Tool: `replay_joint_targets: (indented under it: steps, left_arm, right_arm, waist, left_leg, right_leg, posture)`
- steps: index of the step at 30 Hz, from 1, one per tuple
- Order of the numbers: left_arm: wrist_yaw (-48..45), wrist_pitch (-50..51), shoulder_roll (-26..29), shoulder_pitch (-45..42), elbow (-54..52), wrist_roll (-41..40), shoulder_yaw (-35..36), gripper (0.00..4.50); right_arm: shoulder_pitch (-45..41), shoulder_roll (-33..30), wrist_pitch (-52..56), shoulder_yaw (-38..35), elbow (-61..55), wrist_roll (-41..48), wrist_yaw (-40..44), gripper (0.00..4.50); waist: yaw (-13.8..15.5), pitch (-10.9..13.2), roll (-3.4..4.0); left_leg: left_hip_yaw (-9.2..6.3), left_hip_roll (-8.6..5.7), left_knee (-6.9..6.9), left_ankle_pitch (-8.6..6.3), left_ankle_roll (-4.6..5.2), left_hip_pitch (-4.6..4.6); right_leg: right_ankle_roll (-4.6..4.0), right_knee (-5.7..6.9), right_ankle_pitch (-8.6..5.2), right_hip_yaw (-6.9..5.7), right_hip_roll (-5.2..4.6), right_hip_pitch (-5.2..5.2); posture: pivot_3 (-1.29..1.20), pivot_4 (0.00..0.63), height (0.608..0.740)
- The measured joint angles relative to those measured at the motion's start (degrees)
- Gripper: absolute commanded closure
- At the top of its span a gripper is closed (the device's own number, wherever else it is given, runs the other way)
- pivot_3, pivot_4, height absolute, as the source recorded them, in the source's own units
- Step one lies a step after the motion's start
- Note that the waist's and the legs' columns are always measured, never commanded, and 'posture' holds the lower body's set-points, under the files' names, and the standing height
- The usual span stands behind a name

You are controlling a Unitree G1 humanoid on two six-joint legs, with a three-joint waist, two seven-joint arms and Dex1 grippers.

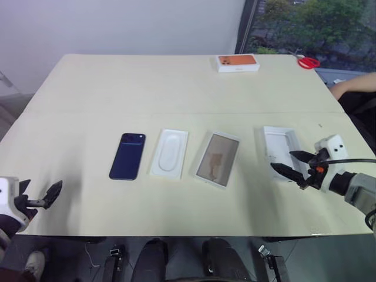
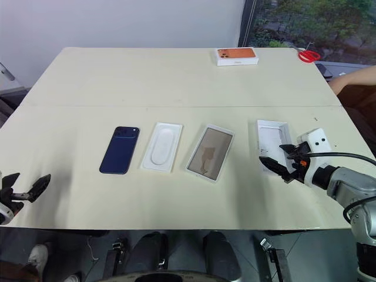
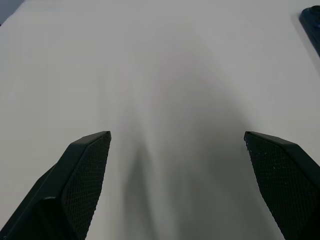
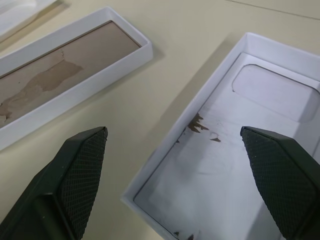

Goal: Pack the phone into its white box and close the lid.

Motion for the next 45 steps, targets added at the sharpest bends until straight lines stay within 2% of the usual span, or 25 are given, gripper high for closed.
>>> replay_joint_targets:
  steps: [10,15,18,23,27,31,35,39,45]
  left_arm:
    - [0.8,0.1,-0.7,-0.9,-0.6,-0.5,0.0,0.00]
    - [2.0,1.9,-1.6,-2.7,-4.2,-1.7,-1.7,0.00]
    - [2.9,4.2,-2.1,-5.0,-8.2,-3.4,-4.9,0.00]
    - [2.1,9.3,-0.4,-7.9,-12.8,-4.6,-14.5,0.00]
    - [5.0,14.9,-1.2,-15.7,-14.6,-8.5,-18.1,0.00]
    - [13.6,27.0,-6.1,-29.8,-14.8,-12.9,-24.9,0.00]
    - [23.7,39.9,-11.6,-40.2,-11.2,-14.0,-28.0,0.00]
    - [28.7,46.8,-15.9,-44.3,-8.8,-13.9,-28.4,0.00]
    - [31.6,55.8,-21.3,-47.3,-6.1,-14.1,-26.9,0.00]
  right_arm:
    - [-0.9,0.0,-0.3,0.1,0.3,0.0,0.0,0.04]
    - [-3.0,0.0,-0.3,2.2,0.2,0.1,0.5,0.04]
    - [-5.5,0.4,-0.2,4.2,-1.0,0.6,0.5,0.04]
    - [-5.7,2.0,1.1,7.1,-6.6,2.5,0.0,0.04]
    - [-5.9,2.6,1.4,8.4,-8.4,2.9,-0.5,0.04]
    - [-7.2,3.0,1.5,10.7,-11.7,2.9,-1.5,0.04]
    - [-6.9,3.8,2.1,11.7,-15.6,4.1,-2.7,0.04]
    - [-5.4,3.8,2.8,12.2,-16.7,4.4,-3.4,0.04]
    - [-5.0,3.7,3.4,12.2,-18.2,5.7,-3.5,0.04]
  waist:
    - [0.0,0.0,0.00]
    - [0.0,0.0,-0.01]
    - [0.0,0.0,0.00]
    - [0.1,0.0,0.00]
    - [0.3,0.0,-0.01]
    - [0.3,0.0,-0.01]
    - [-0.1,0.0,-0.03]
    - [0.1,0.0,-0.05]
    - [0.2,0.0,-0.07]
  left_leg:
    - [0.00,-0.01,0.00,0.00,0.00,0.00]
    - [0.00,-0.01,0.02,0.00,0.00,0.01]
    - [-0.01,-0.01,0.04,0.00,0.00,0.01]
    - [-0.09,-0.02,-0.05,0.00,-0.01,-0.02]
    - [-0.12,-0.03,-0.01,0.00,-0.01,-0.04]
    - [-0.17,-0.15,0.16,0.03,-0.03,-0.05]
    - [-0.32,-0.21,0.28,0.03,-0.03,-0.09]
    - [-0.33,-0.23,0.27,0.03,-0.03,-0.13]
    - [-0.32,-0.34,0.28,0.04,-0.05,-0.14]
  right_leg:
    - [0.00,0.00,0.00,-0.01,0.01,0.00]
    - [0.00,0.00,0.00,0.01,0.00,0.02]
    - [0.02,0.02,0.02,0.02,0.01,0.02]
    - [0.06,0.04,0.03,-0.01,0.02,-0.03]
    - [0.07,0.06,0.03,-0.07,0.03,0.00]
    - [0.23,0.11,0.12,-0.07,0.04,0.10]
    - [0.33,0.13,0.17,-0.03,0.05,0.08]
    - [0.36,0.12,0.15,-0.02,0.04,0.03]
    - [0.37,0.12,0.15,-0.04,0.00,0.07]
  posture:
    - [0.00,0.150,0.740]
    - [0.00,0.150,0.740]
    - [0.00,0.150,0.740]
    - [0.00,0.150,0.740]
    - [0.00,0.150,0.740]
    - [0.00,0.150,0.740]
    - [0.00,0.150,0.740]
    - [0.00,0.150,0.740]
    - [0.00,0.150,0.740]
